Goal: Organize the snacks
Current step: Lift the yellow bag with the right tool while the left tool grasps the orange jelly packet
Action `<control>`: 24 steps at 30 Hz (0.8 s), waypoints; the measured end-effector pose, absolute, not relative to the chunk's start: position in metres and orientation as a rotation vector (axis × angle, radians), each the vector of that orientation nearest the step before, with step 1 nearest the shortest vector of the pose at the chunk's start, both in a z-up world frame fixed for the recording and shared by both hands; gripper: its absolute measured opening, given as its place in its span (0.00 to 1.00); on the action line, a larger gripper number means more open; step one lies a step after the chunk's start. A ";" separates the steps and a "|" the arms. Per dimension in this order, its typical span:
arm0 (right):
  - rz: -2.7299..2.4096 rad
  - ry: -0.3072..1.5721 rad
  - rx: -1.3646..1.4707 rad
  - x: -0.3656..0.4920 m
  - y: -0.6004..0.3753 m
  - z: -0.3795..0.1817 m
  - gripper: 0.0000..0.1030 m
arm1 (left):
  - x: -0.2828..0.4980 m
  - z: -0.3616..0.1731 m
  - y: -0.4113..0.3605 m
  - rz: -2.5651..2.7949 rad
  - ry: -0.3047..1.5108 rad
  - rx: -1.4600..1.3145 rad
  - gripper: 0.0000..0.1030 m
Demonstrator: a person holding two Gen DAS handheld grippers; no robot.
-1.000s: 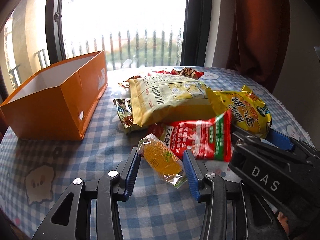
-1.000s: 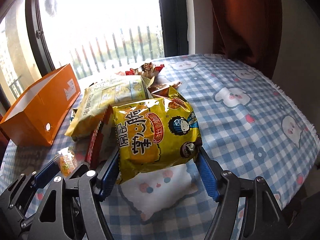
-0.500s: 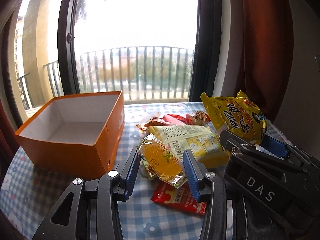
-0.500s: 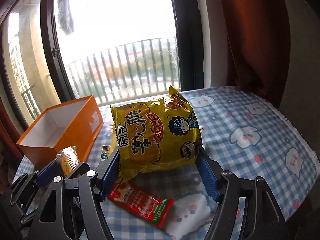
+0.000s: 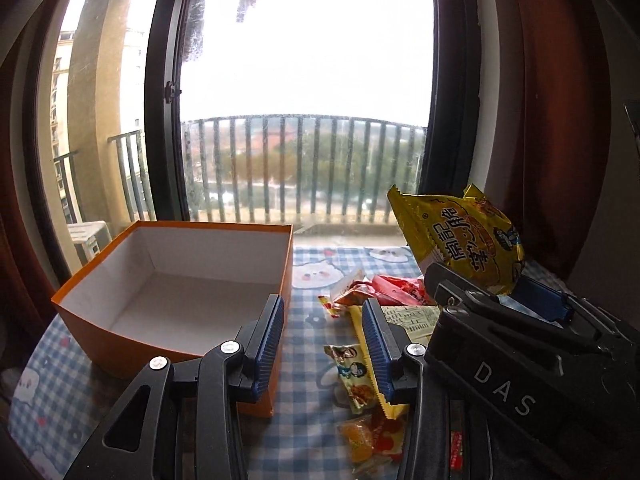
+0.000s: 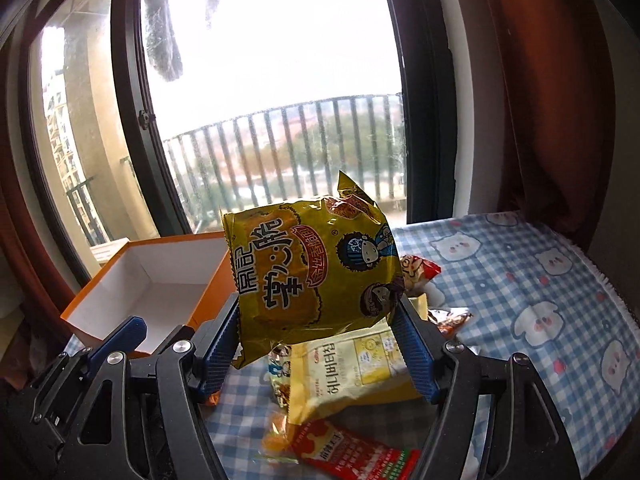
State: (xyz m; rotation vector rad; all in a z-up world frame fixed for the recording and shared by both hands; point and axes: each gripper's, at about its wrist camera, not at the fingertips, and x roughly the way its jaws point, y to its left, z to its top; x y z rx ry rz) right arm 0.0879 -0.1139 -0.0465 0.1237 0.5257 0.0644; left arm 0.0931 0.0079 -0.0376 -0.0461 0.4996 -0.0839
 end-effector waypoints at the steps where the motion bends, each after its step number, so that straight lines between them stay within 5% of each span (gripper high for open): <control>1: 0.070 0.525 0.121 0.092 -0.110 -0.047 0.72 | 0.096 -0.040 0.012 -0.078 0.505 -0.051 0.39; 9: 0.089 0.582 0.103 0.107 -0.092 -0.064 0.72 | 0.103 -0.061 0.017 -0.094 0.591 -0.088 0.42; 15: 0.068 0.575 0.086 0.091 -0.101 -0.073 0.72 | 0.093 -0.077 0.004 -0.117 0.630 -0.101 0.66; 24: 0.080 0.652 0.093 0.076 -0.114 -0.108 0.72 | 0.081 -0.104 -0.017 -0.114 0.692 -0.073 0.67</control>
